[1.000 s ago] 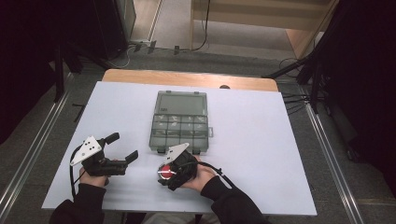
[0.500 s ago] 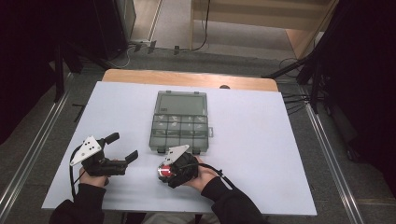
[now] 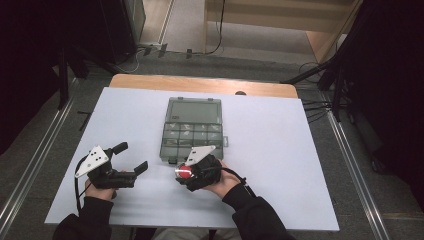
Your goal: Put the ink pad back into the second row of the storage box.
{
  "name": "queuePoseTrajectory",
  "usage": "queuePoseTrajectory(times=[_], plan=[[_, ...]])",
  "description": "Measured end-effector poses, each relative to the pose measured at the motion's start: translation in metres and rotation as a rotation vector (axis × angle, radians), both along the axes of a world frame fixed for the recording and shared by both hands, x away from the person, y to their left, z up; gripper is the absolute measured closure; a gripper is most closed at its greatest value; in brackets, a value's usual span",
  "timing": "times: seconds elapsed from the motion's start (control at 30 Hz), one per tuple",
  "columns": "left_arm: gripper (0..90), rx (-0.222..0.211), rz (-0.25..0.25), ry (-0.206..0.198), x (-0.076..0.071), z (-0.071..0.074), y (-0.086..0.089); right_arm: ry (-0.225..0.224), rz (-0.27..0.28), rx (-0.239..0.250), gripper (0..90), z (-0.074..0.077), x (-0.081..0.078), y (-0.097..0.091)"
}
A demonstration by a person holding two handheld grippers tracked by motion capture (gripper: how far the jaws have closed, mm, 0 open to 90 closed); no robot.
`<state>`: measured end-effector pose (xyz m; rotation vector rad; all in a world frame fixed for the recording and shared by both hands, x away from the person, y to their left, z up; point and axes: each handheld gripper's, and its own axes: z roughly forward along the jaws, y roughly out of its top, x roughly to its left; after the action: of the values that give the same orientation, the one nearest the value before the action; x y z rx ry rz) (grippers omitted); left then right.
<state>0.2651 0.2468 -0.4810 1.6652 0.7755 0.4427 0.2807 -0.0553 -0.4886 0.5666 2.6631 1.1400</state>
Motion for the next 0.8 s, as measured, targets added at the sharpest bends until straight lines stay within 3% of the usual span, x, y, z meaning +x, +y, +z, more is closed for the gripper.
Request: queuePoseTrajectory(times=[0.4, 0.8], plan=[[0.0, 0.0, 0.0, -0.001, 0.0, 0.0, 0.0, -0.039, -0.047, 0.026, 30.6, 0.018, 0.01, -0.013], [0.0, 0.0, 0.0, 0.0, 0.0, 0.0, 0.0, -0.046, -0.157, 0.046, 30.6, 0.02, 0.026, -0.029]])
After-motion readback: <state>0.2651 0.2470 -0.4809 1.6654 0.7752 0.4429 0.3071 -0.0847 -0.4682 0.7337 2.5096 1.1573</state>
